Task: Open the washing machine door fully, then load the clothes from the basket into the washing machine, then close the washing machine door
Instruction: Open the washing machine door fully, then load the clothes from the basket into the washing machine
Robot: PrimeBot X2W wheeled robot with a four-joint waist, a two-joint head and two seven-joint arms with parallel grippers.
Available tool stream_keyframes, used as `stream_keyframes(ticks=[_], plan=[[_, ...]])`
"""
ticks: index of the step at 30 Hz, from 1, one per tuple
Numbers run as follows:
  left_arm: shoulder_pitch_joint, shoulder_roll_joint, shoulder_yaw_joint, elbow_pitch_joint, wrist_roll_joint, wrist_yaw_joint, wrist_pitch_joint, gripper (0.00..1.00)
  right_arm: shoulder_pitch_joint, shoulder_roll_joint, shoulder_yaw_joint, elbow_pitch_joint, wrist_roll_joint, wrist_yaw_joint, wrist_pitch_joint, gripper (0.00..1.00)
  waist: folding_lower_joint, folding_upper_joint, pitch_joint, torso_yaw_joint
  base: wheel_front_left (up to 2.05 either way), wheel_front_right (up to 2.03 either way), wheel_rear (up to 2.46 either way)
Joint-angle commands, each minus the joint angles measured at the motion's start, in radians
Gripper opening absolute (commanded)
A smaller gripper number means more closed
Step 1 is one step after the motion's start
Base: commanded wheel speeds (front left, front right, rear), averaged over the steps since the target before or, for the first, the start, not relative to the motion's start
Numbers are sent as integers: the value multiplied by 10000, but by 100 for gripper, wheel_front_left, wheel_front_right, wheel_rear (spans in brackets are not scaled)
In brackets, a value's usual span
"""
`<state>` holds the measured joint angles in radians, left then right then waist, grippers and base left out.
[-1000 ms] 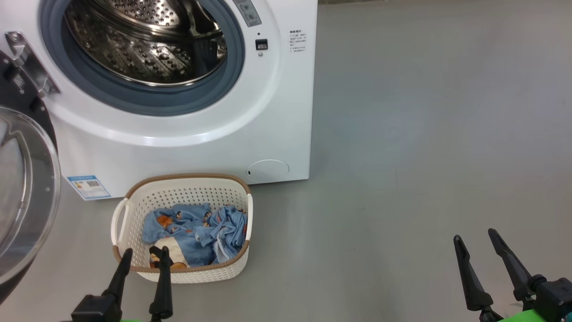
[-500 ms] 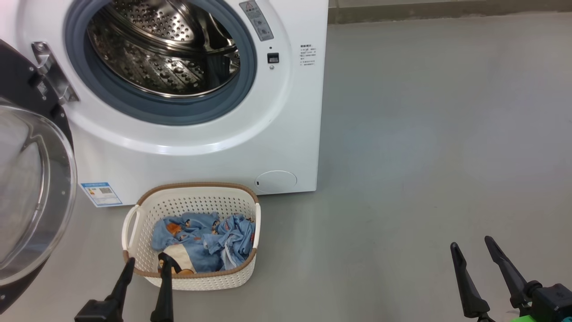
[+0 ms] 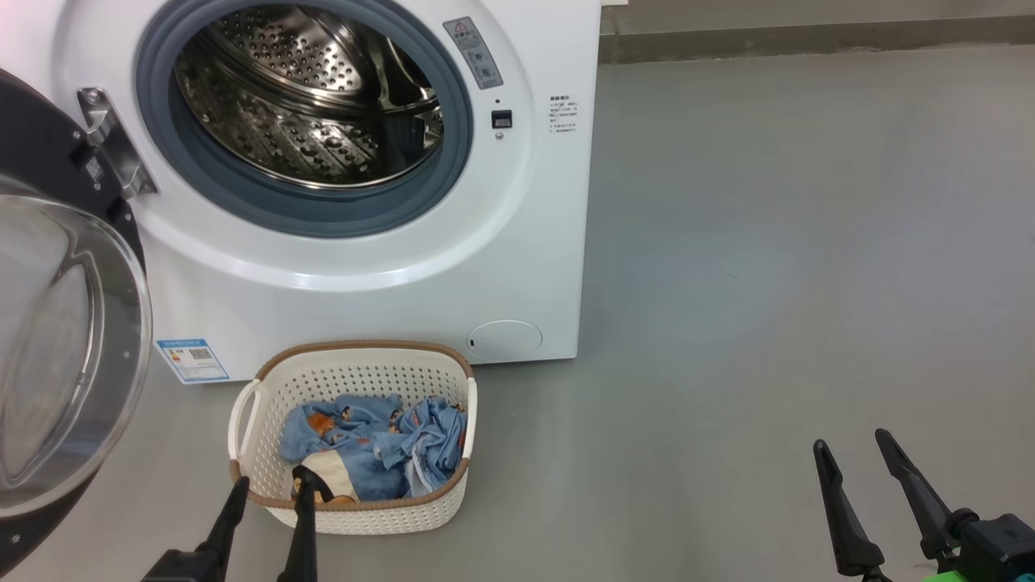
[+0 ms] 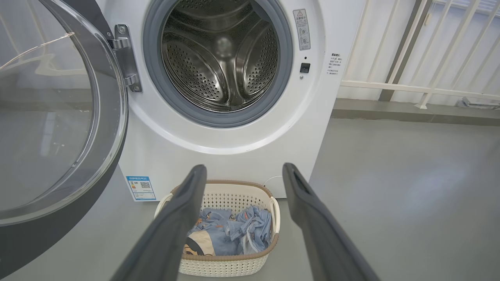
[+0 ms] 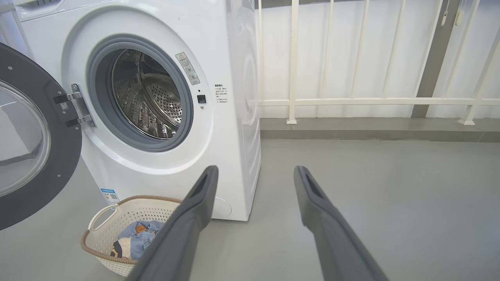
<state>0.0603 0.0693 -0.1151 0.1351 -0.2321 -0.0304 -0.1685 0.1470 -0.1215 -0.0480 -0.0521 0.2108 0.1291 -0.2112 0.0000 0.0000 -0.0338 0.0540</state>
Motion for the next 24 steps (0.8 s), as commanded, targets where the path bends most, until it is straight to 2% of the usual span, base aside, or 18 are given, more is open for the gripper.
stream_keyframes(ticks=[1, 24], plan=[[-184, 185, 270, -212, -36, 75, -2, 100, -57, -100, 169, -207, -147, 16, -2, 100, 0, 0, -21, 22, 0, 0, 0], [-193, 314, 68, -265, -88, 216, -5, 100, -77, -37, 172, -157, -137, 16, -79, 100, 0, 0, -82, 84, 4, -4, 0]])
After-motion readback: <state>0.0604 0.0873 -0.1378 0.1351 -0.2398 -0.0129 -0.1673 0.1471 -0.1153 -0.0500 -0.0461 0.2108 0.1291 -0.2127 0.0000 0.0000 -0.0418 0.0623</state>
